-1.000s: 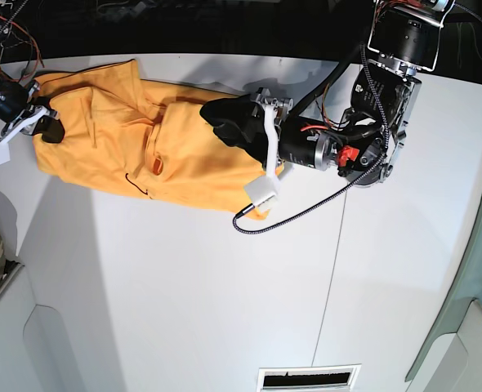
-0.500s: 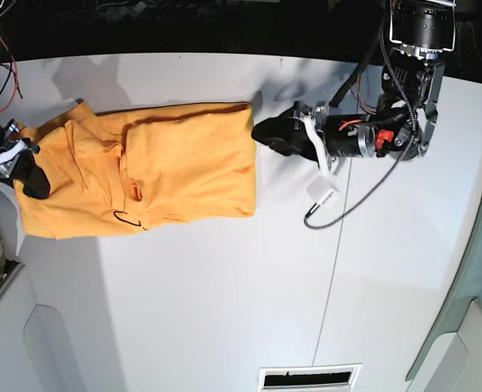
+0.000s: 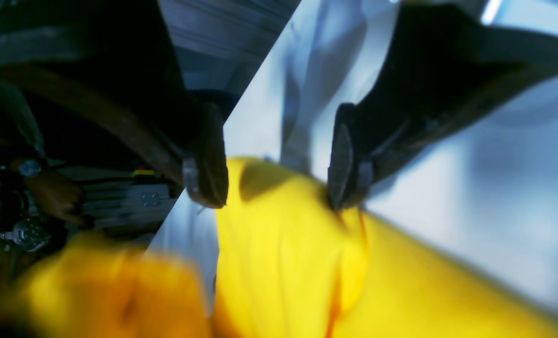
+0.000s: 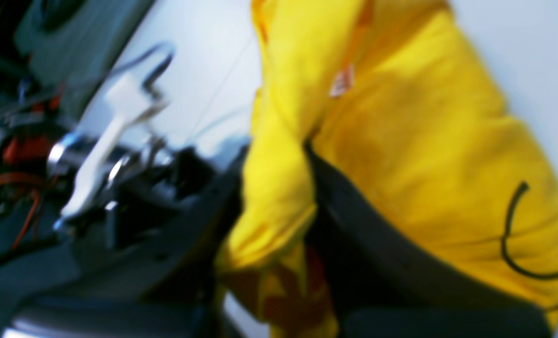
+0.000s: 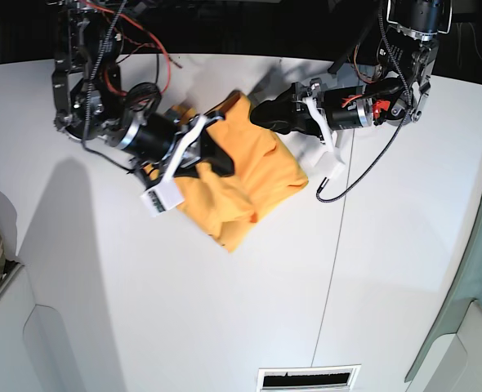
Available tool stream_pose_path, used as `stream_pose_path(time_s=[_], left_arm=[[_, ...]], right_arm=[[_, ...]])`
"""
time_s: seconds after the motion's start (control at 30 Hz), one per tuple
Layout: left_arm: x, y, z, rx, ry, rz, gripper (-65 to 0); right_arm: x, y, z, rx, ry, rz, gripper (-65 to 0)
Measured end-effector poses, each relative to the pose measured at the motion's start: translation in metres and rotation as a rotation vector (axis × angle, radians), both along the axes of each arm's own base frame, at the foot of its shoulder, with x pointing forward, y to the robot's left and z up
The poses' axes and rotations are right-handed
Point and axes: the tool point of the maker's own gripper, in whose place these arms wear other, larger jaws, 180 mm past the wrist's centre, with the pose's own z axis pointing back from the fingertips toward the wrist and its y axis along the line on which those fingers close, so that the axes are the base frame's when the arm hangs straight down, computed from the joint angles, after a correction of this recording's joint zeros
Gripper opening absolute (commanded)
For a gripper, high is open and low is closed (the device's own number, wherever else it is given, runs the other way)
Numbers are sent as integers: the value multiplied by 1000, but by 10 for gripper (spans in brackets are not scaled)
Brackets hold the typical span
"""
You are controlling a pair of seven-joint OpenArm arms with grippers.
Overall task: Layout the t-shirt on the table in an organized manner, then fold the t-shirt properly
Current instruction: 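Grasp the folded bundle's edge with the right gripper and fold it over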
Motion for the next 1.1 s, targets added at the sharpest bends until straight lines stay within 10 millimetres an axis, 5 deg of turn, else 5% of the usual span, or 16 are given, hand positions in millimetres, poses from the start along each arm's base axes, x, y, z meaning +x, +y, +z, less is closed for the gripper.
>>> stream_pose_path(time_s=[0.07,0.23,0.37,0.47,0.53,0.63,0.7,0.87,1.0,1.1], left_arm=[[0,-1,1,-7,4,2,-276],[-7,-4,9,-75,64,-13,-276],[-10,8,17,-90,86,1,-276],[4,37,25,-46,38,71,-277],[23,59,43,-22,-40,126,-296],[45,77,72,3,-158,156,-474],[45,80,78,34,-179,122,-567],[27,27,81,-5,-185,-51,-586],[7,-34,62,13,-186,-177,-585],[11,-54,53,8,-202,-141,-585]], right_arm=[[-7,16,-1,-12,-11,46,-314],[2,26,10,2,-84,53,-311],[19,18,21,-2,-121,27,-312],[48,-2,37,0,-174,-51,-315],[67,-22,47,-10,-203,-120,-375],[90,-44,63,-27,-256,-187,-612],[104,-51,71,-15,-284,-215,-650],[137,-44,41,31,-204,-225,-650],[155,-33,1,42,-86,-211,-650],[156,-22,-28,9,-1,-163,-650]])
